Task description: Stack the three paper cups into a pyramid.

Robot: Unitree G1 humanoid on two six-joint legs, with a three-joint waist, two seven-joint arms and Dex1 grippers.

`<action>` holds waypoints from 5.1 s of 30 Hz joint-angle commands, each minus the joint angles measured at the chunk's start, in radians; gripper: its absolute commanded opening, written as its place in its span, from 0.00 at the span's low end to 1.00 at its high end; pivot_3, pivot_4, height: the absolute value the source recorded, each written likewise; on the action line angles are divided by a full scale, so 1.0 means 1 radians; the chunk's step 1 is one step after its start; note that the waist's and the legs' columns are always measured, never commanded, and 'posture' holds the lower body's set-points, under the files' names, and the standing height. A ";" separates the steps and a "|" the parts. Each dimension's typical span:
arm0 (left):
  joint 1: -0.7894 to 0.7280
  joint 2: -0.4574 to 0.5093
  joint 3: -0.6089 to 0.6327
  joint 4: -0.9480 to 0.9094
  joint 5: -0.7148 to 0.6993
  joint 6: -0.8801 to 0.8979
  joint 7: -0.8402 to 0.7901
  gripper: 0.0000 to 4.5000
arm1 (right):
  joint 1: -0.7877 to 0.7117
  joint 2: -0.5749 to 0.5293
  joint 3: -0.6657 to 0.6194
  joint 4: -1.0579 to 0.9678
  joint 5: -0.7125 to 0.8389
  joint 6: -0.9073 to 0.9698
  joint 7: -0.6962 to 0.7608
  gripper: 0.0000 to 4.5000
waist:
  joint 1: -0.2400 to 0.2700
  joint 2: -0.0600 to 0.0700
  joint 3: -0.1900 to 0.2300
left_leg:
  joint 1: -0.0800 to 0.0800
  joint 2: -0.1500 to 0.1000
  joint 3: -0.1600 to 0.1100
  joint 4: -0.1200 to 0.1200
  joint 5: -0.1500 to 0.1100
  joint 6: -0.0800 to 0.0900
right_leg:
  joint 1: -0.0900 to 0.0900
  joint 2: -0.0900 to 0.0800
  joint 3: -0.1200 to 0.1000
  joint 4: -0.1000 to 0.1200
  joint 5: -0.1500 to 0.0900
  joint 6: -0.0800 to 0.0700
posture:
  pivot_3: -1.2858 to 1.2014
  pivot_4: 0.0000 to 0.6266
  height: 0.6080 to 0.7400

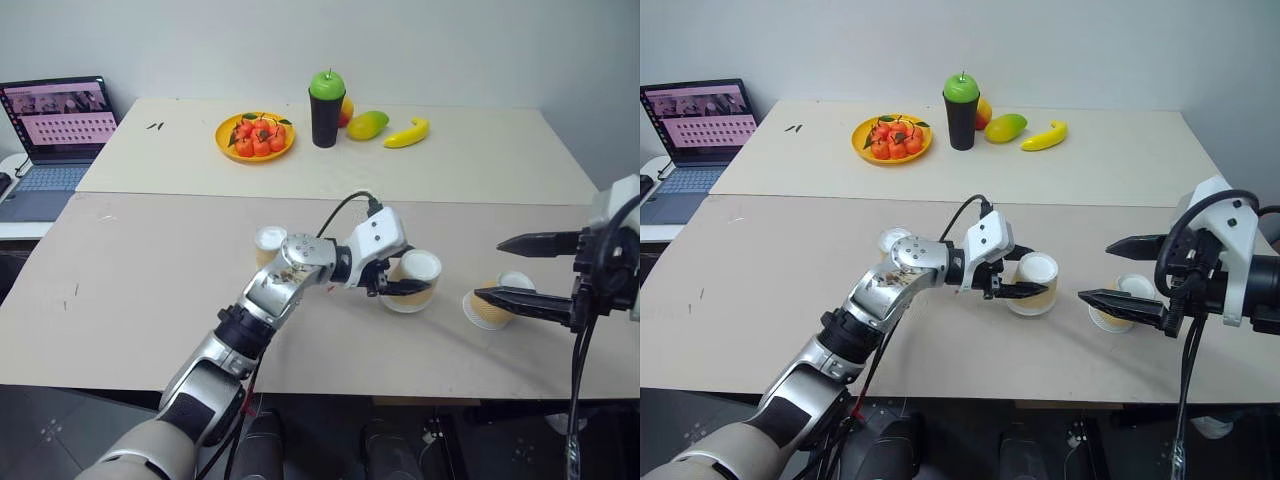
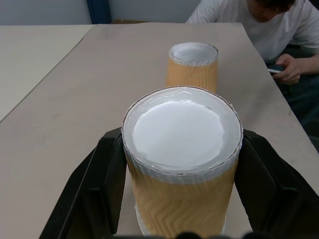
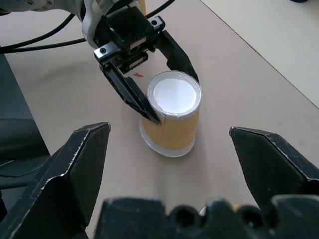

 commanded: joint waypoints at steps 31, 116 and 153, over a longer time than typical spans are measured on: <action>0.003 -0.030 0.007 -0.059 0.023 0.001 -0.039 0.99 | -0.029 -0.017 -0.056 0.002 -0.023 -0.032 -0.026 1.00 | 0.000 0.000 0.000 | 0.000 0.000 0.000 0.000 0.000 0.000 | 0.000 0.000 0.000 0.000 0.000 0.000 | 0.52 0.24 0.94; 0.549 0.192 0.444 -0.227 0.021 -0.329 0.408 0.99 | -0.520 0.003 0.279 0.281 0.069 -0.086 0.170 1.00 | 0.000 0.002 0.000 | 0.001 0.000 0.001 0.000 -0.001 -0.001 | 0.000 0.000 0.002 0.000 0.004 -0.007 | 0.52 0.24 0.94; 0.434 0.233 0.465 -0.259 -0.073 -0.198 0.351 0.83 | -0.458 0.022 0.244 0.251 0.062 -0.103 0.119 1.00 | -0.002 0.002 0.000 | 0.001 0.000 0.001 0.000 -0.001 -0.001 | 0.000 0.000 0.002 0.000 0.004 -0.006 | 0.52 0.24 0.94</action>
